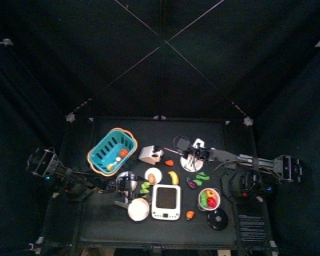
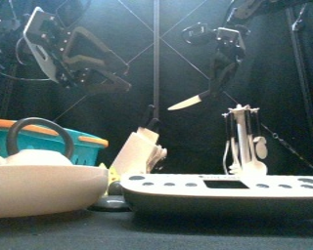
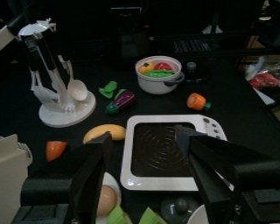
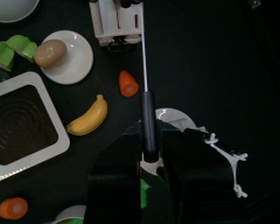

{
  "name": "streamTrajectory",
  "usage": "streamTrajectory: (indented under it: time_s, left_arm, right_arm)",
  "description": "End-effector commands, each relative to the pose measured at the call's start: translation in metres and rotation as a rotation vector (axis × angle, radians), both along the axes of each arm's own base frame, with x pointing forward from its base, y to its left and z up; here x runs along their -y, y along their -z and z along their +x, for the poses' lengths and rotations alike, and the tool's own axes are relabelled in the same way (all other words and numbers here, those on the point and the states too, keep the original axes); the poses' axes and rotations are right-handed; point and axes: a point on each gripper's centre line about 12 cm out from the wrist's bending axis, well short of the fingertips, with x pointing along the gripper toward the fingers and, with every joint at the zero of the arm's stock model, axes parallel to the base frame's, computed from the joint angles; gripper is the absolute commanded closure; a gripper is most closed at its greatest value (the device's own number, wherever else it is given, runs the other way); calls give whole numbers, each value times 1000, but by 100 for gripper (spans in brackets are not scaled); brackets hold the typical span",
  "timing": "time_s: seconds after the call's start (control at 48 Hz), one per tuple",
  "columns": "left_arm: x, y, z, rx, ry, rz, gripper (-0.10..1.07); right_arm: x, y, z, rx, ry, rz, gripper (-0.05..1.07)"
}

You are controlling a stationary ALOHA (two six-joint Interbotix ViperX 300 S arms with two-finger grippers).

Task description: Place pairing knife back into knife holder

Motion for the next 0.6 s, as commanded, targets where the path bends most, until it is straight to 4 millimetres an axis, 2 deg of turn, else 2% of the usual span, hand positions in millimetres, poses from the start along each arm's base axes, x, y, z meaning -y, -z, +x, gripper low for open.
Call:
streamTrajectory:
  time_s: [0.0,0.229,0.583]
  left_arm:
    - [0,-10,0,32,-1,-8,4]
    - [0,-7,-2,20,-1,-9,4]
    - [-1,-2,-6,4,-1,-7,4]
  right_arm:
    - [7,-16,5,-8,-8,14,64]
    - [27,-15,23,-84,-63,79,64]
    - [64,21,46,-234,-93,201,64]
